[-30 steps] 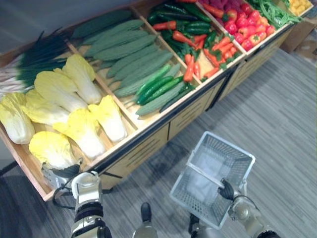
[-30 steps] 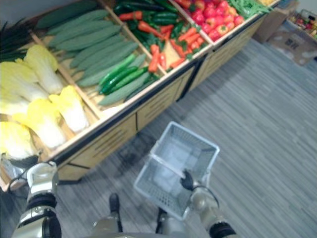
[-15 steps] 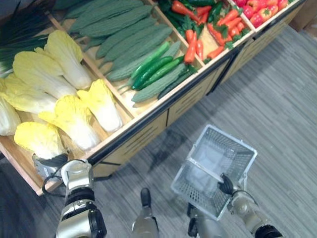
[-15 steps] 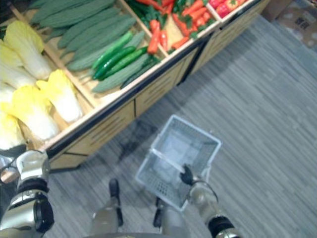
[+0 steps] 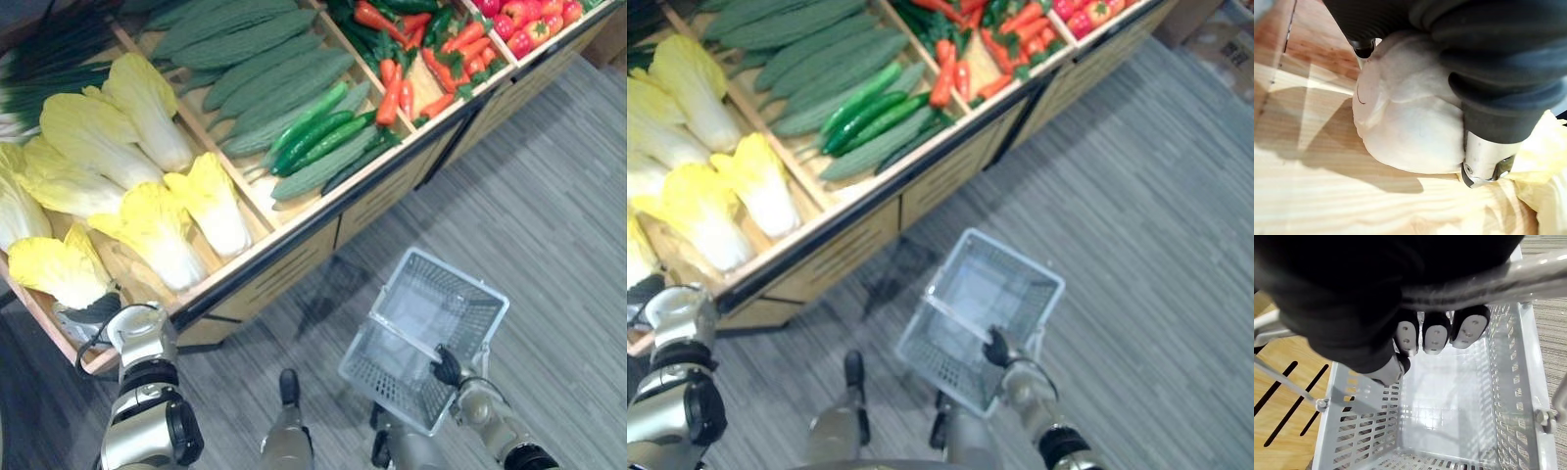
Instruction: Pick vegetable in the basket
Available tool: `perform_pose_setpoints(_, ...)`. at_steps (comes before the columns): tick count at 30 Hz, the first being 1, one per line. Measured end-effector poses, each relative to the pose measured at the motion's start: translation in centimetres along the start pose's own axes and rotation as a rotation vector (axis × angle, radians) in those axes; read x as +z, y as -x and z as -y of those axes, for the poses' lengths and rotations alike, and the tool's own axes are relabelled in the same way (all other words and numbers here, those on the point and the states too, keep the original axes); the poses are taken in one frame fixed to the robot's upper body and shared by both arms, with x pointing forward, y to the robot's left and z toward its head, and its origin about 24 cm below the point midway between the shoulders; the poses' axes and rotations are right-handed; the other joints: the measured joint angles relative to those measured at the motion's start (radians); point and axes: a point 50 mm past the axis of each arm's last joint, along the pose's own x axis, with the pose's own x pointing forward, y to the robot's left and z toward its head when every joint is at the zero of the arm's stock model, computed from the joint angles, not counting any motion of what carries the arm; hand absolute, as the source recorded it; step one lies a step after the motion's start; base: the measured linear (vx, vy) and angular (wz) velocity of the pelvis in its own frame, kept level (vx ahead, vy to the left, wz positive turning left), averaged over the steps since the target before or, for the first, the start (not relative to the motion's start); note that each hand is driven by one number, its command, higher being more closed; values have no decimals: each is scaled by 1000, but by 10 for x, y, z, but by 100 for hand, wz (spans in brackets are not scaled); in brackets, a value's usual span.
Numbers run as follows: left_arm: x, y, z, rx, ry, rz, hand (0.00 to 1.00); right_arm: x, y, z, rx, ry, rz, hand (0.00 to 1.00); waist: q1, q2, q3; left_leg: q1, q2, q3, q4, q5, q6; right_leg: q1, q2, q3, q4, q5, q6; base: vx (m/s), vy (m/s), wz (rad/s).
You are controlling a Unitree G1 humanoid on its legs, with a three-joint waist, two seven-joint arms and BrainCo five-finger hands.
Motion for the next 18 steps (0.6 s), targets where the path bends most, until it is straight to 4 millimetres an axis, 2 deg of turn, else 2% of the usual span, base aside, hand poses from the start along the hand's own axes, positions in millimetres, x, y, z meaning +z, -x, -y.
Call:
perform_pose_setpoints(3, 4, 24, 15, -79, 68, 30, 100, 3, 0, -4, 27, 8, 13, 100, 3, -8, -3, -1, -1, -15, 0, 2, 3, 9, -9, -11, -1, 0, 0, -10, 27, 13)
perform_pose_setpoints(7, 8, 54, 22, -147, 153, 74, 100, 2, 2, -8, 46, 10, 11, 100, 7, -11, -5, 7, -2, -37, 0, 4, 4, 31, -8, -25, -2, 0, 0, 14, 14, 13)
perform_pose_setpoints(14, 21, 79, 21, -189, 198, 186, 100, 0, 5, -12, 69, 13, 0, 100, 15, -13, -15, 14, -1, -66, 0, 9, 3, 54, -4, -52, -2, -1, 1, 13, 10, 11)
perform_pose_setpoints(18, 27, 98, 23, -234, 224, 233, 100, 1, 6, -18, 86, 11, -2, 100, 30, -19, -51, 12, -2, -97, 0, 14, 3, 70, 0, -75, -4, -2, 0, 12, 14, 21)
